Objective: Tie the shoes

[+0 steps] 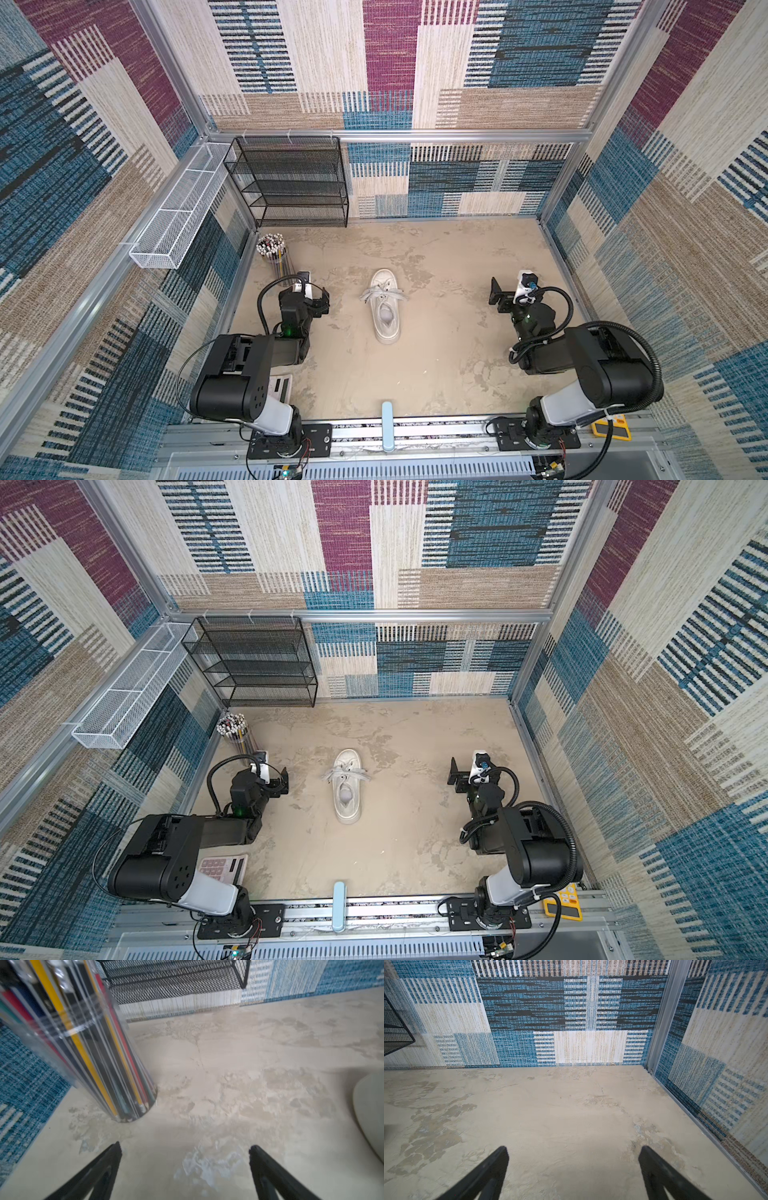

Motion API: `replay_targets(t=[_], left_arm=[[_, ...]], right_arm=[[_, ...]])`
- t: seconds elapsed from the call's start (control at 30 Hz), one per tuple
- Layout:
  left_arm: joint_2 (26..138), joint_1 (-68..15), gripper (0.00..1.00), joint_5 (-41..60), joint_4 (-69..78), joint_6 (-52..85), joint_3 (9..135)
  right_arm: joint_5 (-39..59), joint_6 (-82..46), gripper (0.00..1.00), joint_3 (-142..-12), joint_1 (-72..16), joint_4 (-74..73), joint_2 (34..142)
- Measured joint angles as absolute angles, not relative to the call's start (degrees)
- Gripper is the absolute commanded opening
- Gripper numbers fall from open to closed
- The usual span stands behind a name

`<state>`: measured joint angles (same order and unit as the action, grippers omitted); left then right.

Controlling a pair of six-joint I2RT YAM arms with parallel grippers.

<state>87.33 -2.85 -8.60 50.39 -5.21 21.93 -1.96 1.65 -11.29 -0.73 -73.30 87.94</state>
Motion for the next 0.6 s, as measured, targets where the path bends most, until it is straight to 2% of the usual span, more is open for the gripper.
replay_targets(t=[0.6], left_arm=[[87.66, -1.56, 0.99, -4.12, 47.55, -3.95, 23.16]], right_arm=[[0.56, 1.61, 1.0, -12.34, 0.82, -72.12, 88.16]])
